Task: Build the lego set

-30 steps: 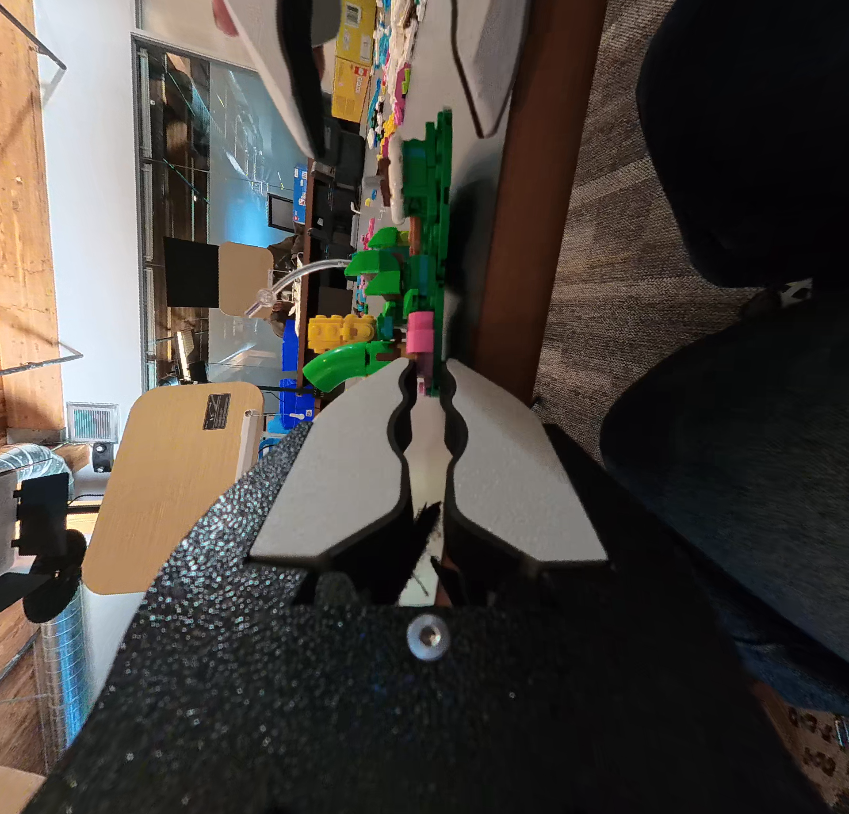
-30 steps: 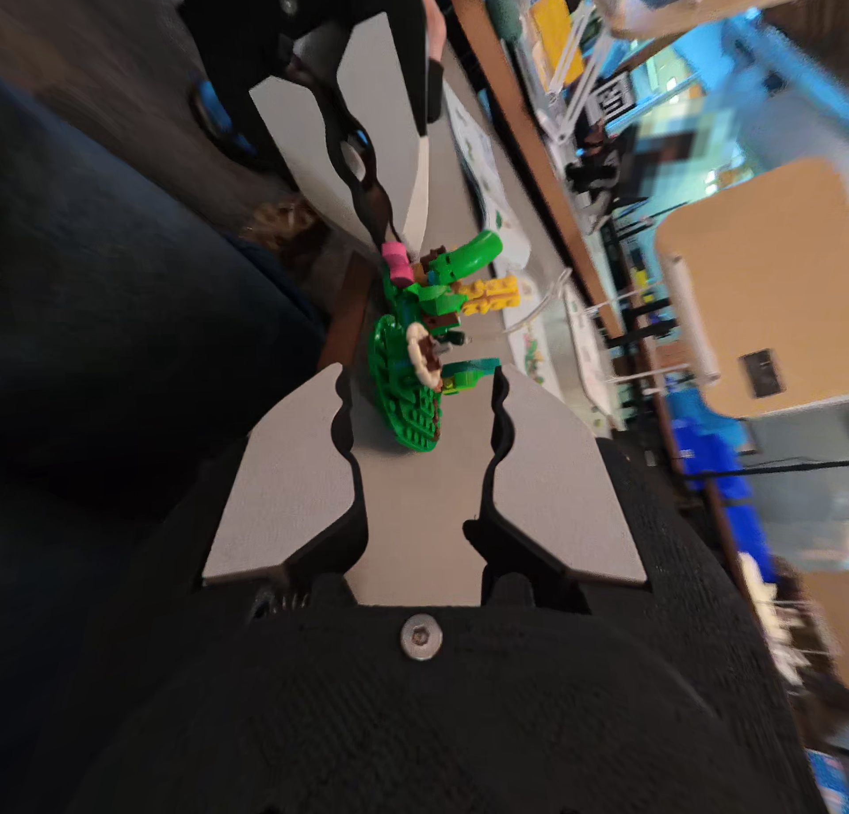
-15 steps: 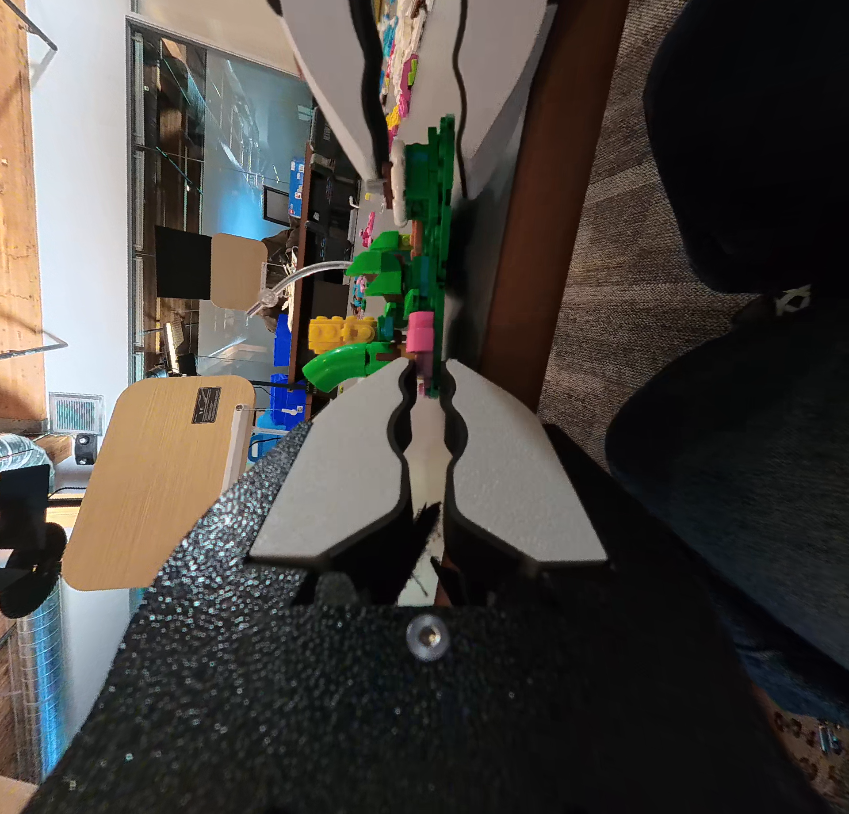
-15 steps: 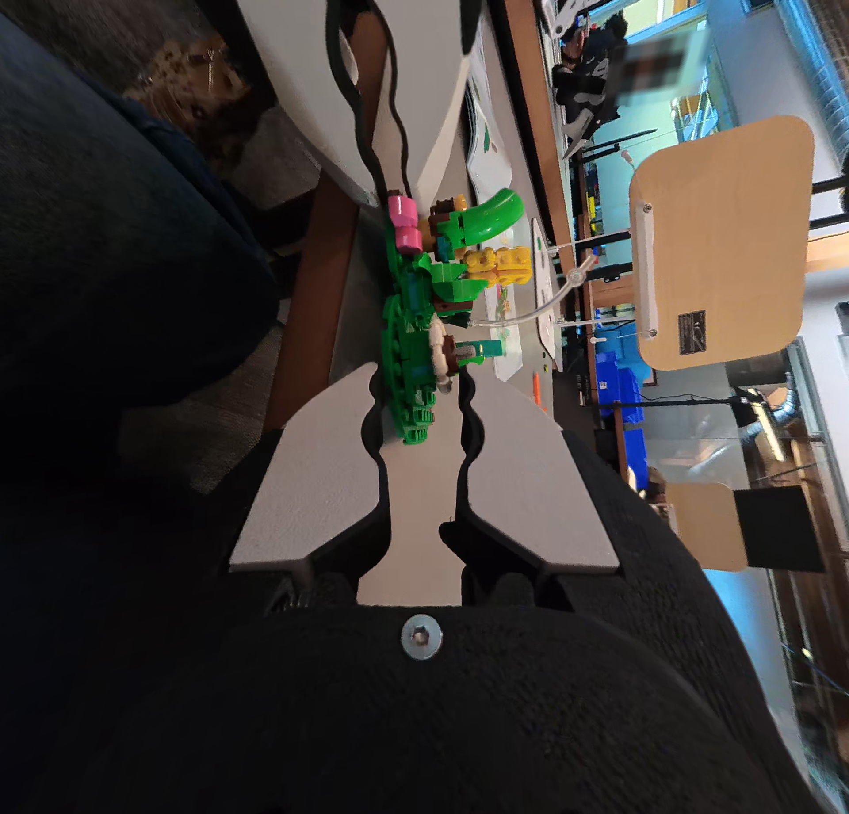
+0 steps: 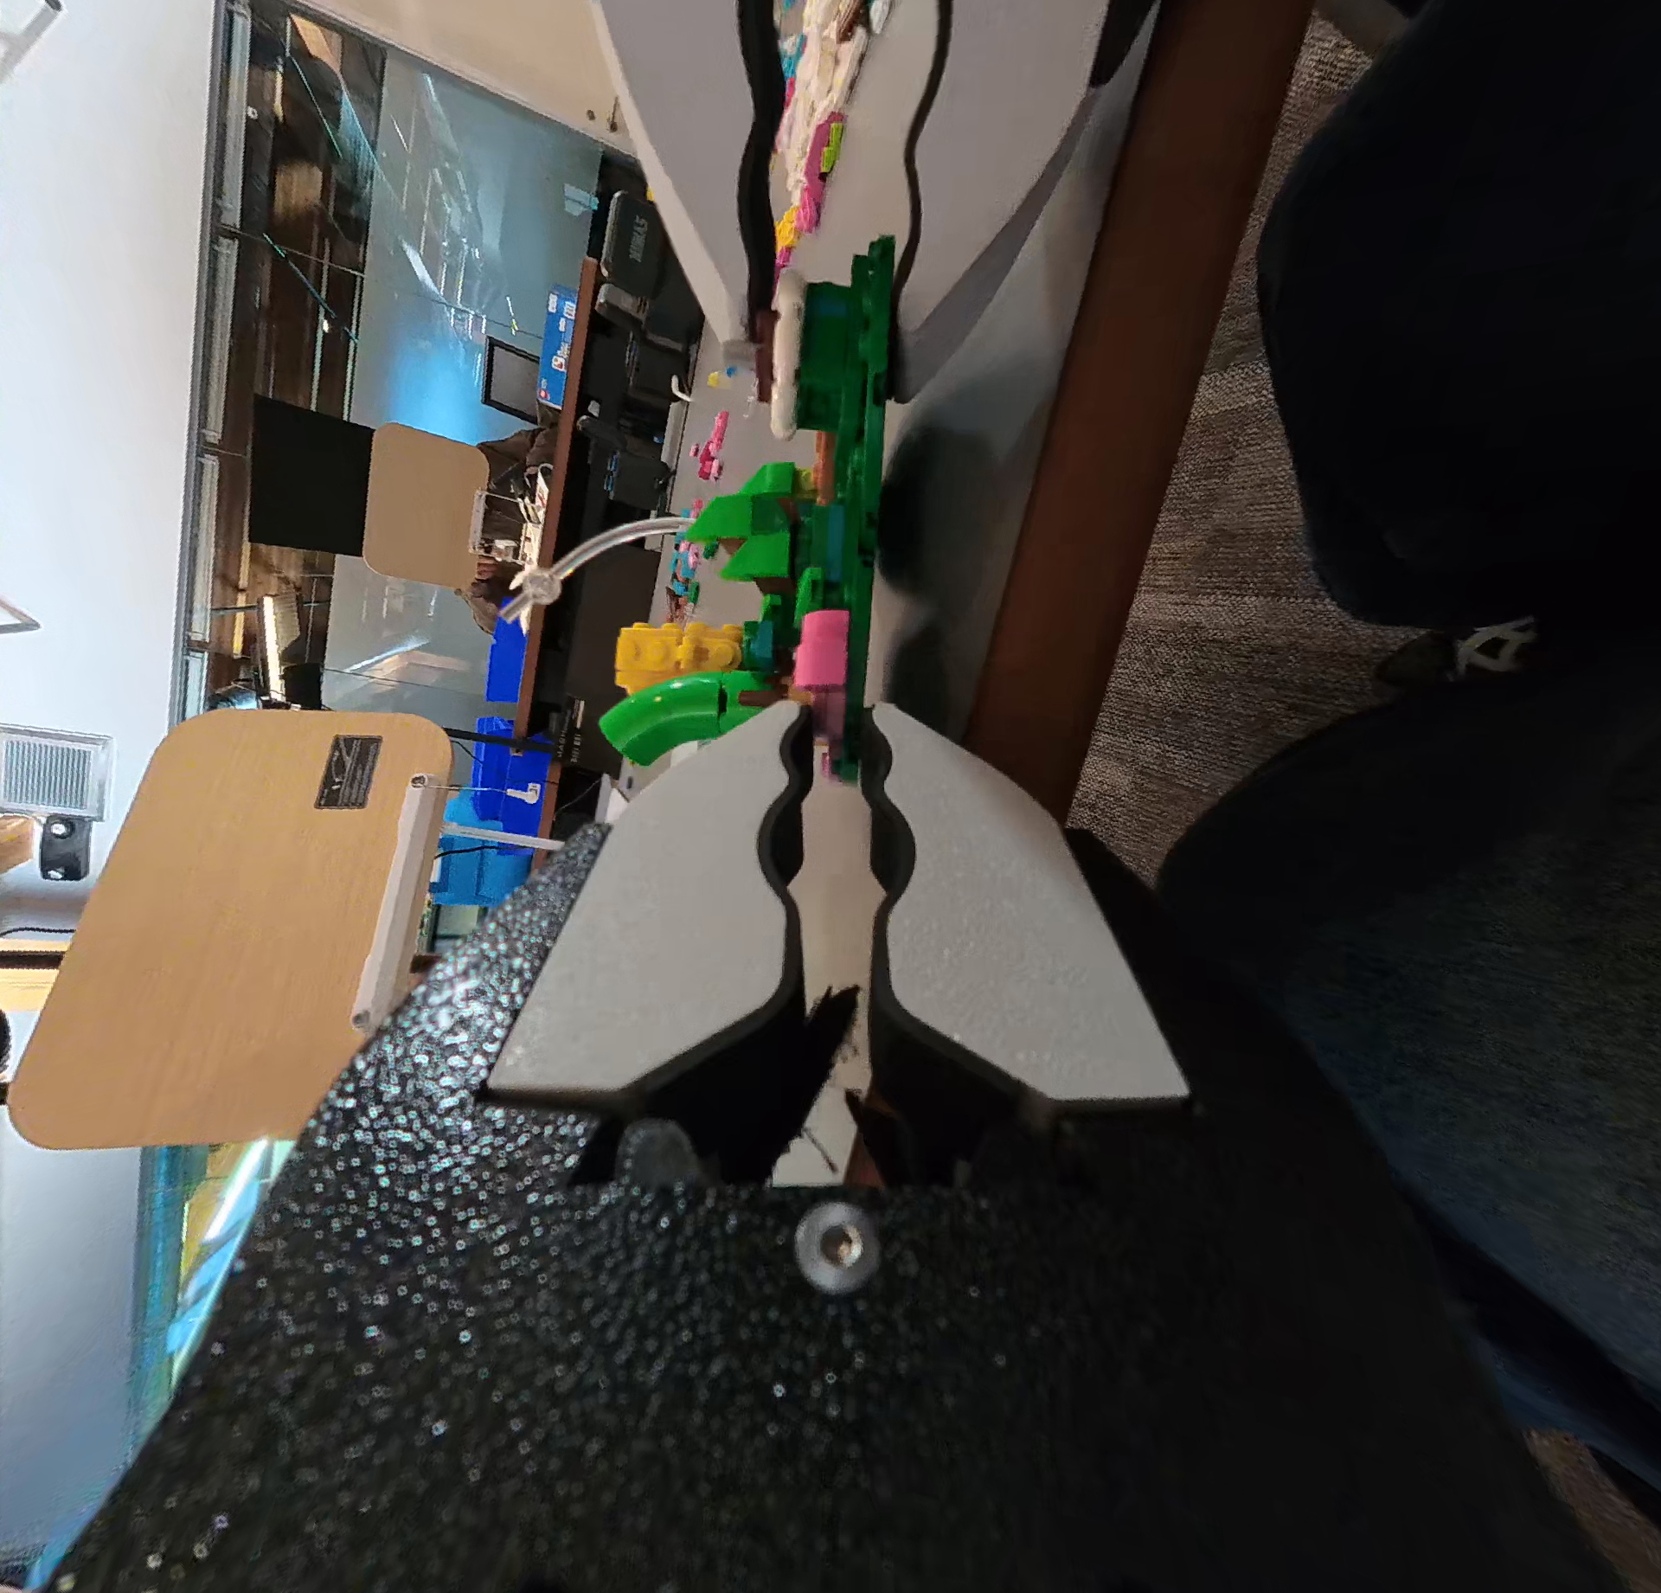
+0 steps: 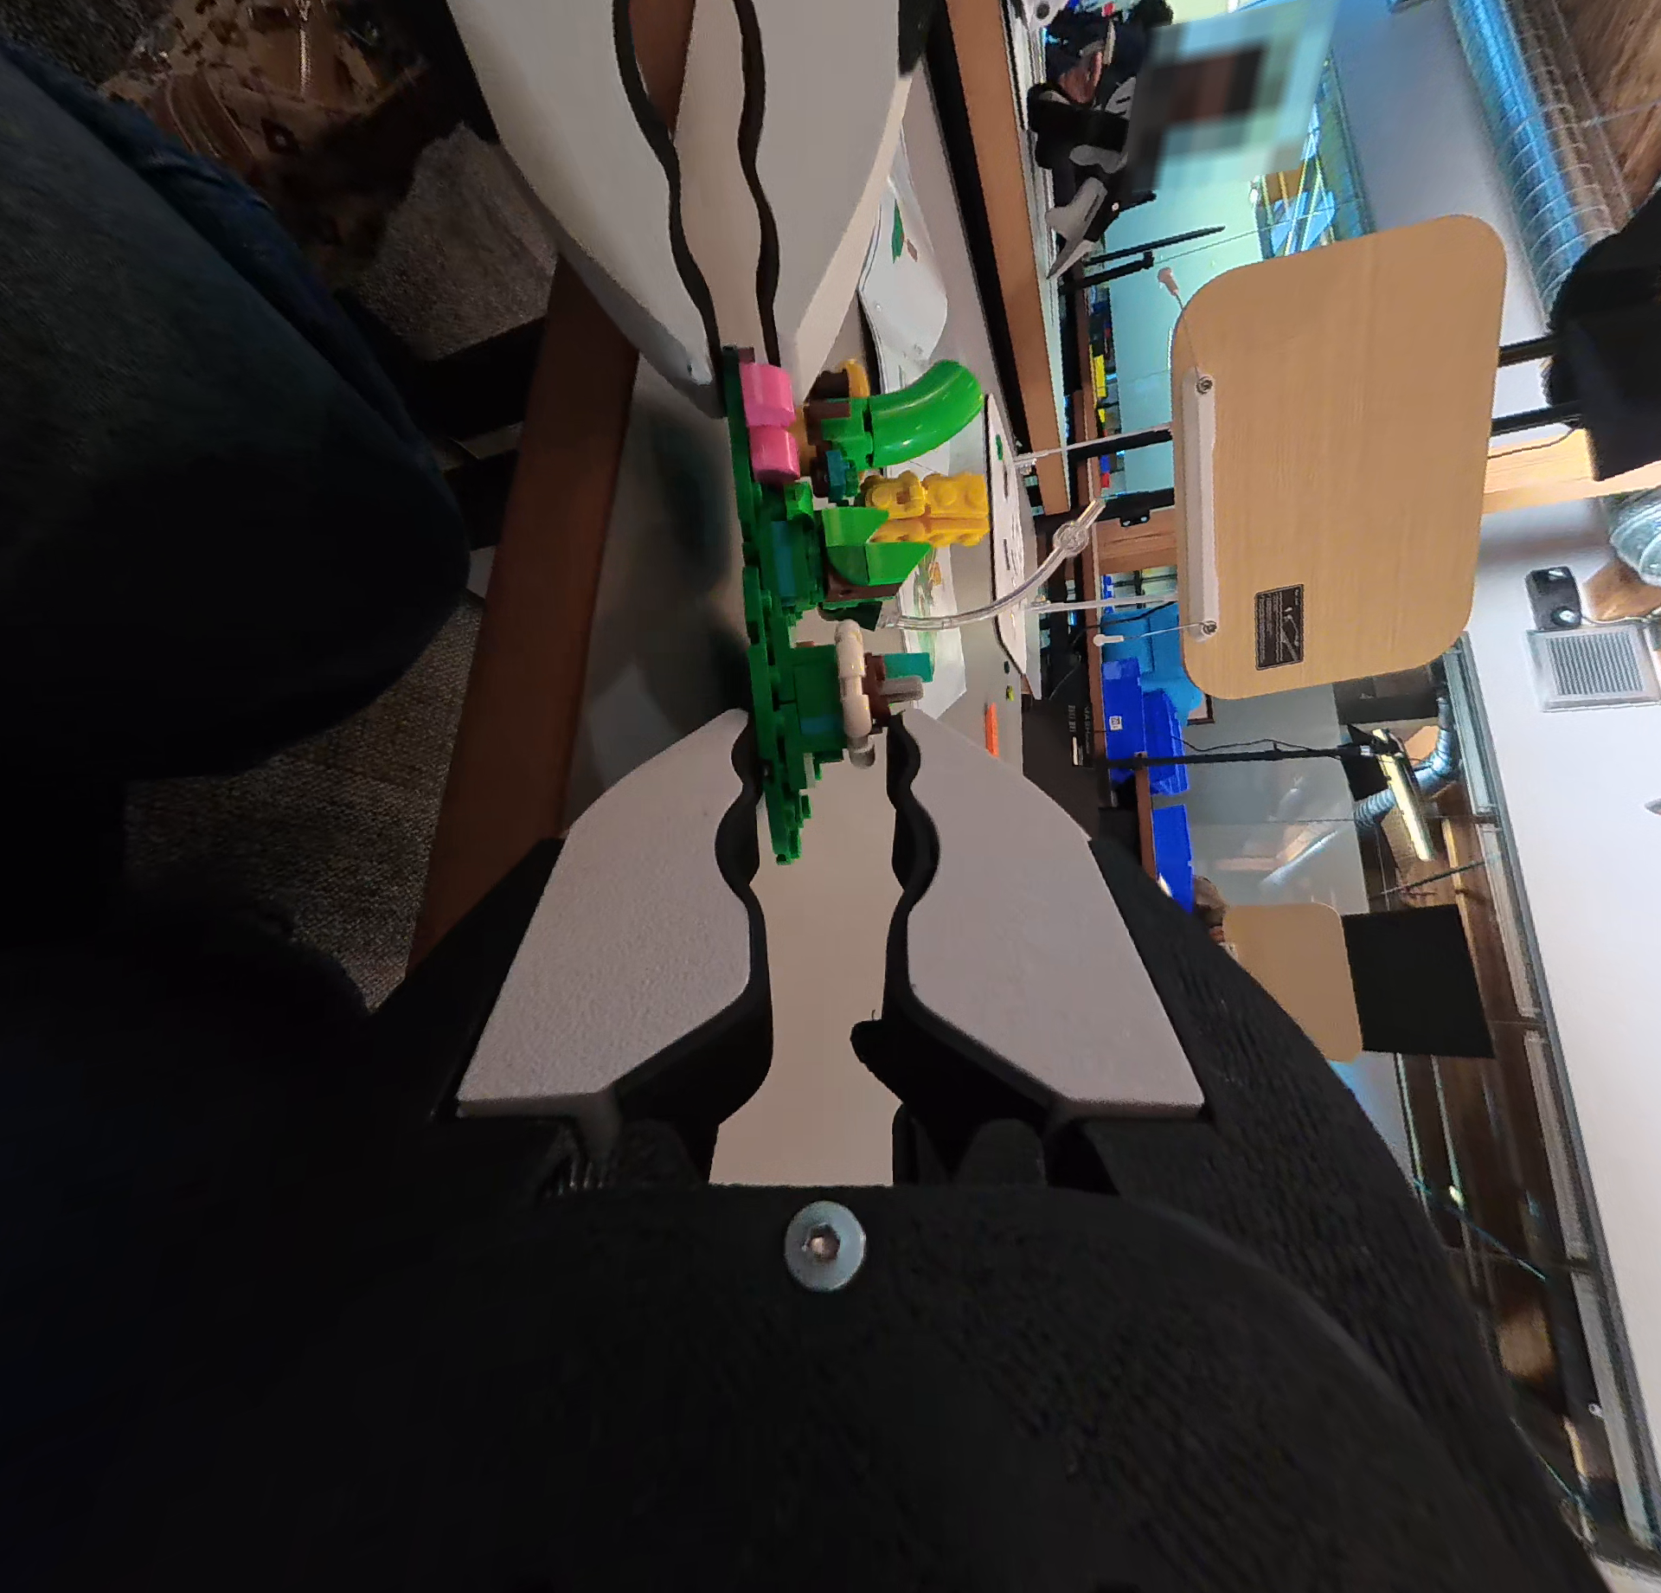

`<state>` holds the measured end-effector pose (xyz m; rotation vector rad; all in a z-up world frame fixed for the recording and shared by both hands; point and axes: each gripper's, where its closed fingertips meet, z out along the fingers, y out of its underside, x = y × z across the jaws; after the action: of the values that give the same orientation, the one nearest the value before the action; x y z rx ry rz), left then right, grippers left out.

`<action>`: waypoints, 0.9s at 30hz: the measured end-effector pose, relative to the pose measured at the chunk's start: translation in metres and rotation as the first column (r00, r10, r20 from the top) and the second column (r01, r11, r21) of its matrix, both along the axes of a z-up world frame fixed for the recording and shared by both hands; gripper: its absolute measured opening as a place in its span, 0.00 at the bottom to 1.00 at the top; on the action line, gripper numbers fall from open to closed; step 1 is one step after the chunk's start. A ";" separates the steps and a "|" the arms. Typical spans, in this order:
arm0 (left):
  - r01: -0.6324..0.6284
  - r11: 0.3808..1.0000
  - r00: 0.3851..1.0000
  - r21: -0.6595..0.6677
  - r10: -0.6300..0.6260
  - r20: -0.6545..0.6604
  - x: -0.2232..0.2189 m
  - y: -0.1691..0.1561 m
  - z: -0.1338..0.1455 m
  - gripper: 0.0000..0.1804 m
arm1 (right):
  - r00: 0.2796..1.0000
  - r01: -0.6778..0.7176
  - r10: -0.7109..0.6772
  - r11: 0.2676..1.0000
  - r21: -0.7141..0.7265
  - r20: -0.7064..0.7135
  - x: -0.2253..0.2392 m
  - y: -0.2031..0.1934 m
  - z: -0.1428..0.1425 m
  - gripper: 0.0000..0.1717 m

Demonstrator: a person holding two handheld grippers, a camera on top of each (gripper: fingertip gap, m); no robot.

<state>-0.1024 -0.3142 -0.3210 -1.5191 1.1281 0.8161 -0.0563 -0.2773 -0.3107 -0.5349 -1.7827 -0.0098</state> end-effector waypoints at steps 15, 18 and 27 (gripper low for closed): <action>0.071 0.997 0.997 0.015 -0.072 0.008 0.049 0.010 0.019 0.29 | 1.000 0.011 -0.010 0.999 -0.035 0.017 0.000 -0.001 0.000 0.14; 0.037 0.998 0.998 -0.050 -0.034 0.057 0.050 0.020 0.013 0.30 | 1.000 0.009 -0.008 0.999 -0.053 0.021 0.000 -0.001 0.000 0.15; 0.013 0.998 1.000 -0.063 -0.013 0.007 0.048 0.033 0.006 0.17 | 0.999 0.007 -0.005 0.998 -0.069 0.035 0.001 -0.001 0.000 0.15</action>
<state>-0.0548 -0.2812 -0.3150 -1.5639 1.1676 0.7725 -0.0550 -0.2788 -0.3109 -0.5931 -1.8211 0.0390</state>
